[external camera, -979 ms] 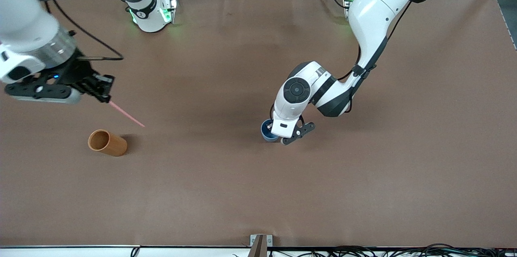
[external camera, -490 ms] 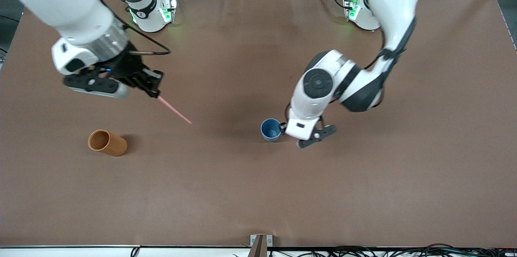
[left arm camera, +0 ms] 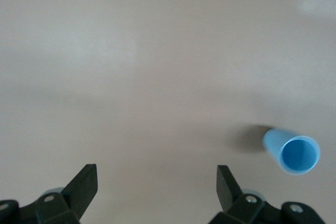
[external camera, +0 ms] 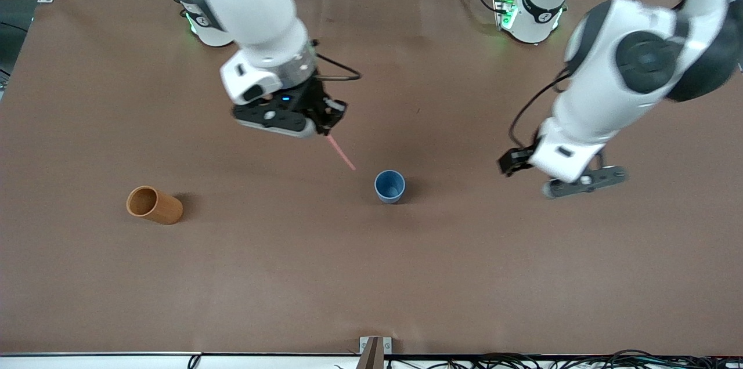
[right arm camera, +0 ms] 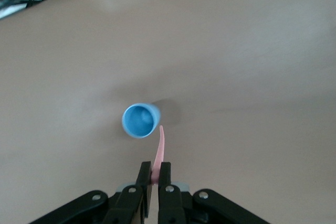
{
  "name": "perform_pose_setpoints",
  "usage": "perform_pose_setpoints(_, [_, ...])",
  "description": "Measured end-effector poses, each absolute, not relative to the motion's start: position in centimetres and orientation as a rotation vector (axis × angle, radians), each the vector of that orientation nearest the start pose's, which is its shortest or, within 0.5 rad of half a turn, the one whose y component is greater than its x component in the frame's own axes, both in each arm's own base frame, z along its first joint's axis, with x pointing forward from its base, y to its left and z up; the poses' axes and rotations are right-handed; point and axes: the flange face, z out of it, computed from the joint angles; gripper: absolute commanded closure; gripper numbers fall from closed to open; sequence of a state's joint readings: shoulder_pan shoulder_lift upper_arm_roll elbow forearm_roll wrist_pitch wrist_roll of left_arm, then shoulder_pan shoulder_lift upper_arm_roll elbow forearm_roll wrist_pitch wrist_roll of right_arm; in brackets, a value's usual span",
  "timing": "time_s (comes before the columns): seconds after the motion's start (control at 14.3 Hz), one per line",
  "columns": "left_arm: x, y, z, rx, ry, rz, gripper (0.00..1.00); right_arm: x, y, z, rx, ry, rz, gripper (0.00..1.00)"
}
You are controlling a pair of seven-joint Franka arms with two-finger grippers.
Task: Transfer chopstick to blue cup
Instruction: 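Carry the chopstick over the blue cup while the left gripper withdraws, then lower the pink chopstick into the blue cup with the right gripper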
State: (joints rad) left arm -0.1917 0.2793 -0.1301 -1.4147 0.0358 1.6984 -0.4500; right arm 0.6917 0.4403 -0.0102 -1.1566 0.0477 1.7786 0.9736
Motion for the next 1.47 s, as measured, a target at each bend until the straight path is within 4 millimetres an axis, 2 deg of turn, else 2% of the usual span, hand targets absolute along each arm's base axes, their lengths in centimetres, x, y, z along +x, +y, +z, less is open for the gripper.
perform_pose_setpoints(0.21, [60.0, -12.3, 59.0, -3.146, 0.025, 0.031, 0.0, 51.7, 50.6, 52.8, -2.973, 0.406, -0.213, 1.0])
perform_pose_setpoints(0.28, [59.0, -10.8, 60.6, -3.144, 0.079, 0.035, 0.0, 51.2, 51.8, 51.8, -2.977, 0.391, -0.225, 1.0])
perform_pose_setpoints(0.42, [57.0, -8.8, 63.3, -3.143, 0.133, 0.03, 0.0, 50.8, 52.9, 50.6, -2.997, 0.365, -0.254, 1.0])
perform_pose_setpoints(0.49, [56.1, -8.2, 64.2, -3.144, 0.147, 0.017, 0.0, 50.9, 53.1, 50.2, -3.002, 0.359, -0.264, 1.0])
perform_pose_setpoints(0.63, [55.1, -8.1, 64.9, -3.144, 0.161, 0.009, 0.0, 51.0, 53.4, 49.4, -3.005, 0.351, -0.272, 0.99])
perform_pose_setpoints(0.98, [55.1, -8.8, 64.6, -3.143, 0.179, 0.015, 0.0, 51.2, 54.3, 47.7, -3.007, 0.323, -0.318, 0.97])
perform_pose_setpoints(1.12, [55.1, -8.8, 64.6, -3.143, 0.176, 0.014, 0.0, 51.1, 55.1, 45.8, -3.013, 0.294, -0.346, 0.93])
perform_pose_setpoints(1.26, [55.1, -8.7, 64.6, -3.145, 0.144, 0.014, 0.0, 51.0, 55.9, 44.5, -3.001, 0.265, -0.376, 0.83])
perform_pose_setpoints(1.33, [55.1, -8.8, 64.6, -3.145, 0.125, 0.014, 0.0, 51.2, 56.0, 44.2, -3.004, 0.257, -0.393, 0.74])
perform_pose_setpoints(1.4, [55.1, -8.8, 64.6, -3.146, 0.116, 0.014, 0.0, 51.4, 55.8, 44.2, -3.01, 0.255, -0.412, 0.58])
perform_pose_setpoints(1.47, [55.1, -8.7, 64.6, -3.146, 0.114, 0.014, 0.0, 51.7, 55.5, 44.3, -3.012, 0.257, -0.427, 0.29])
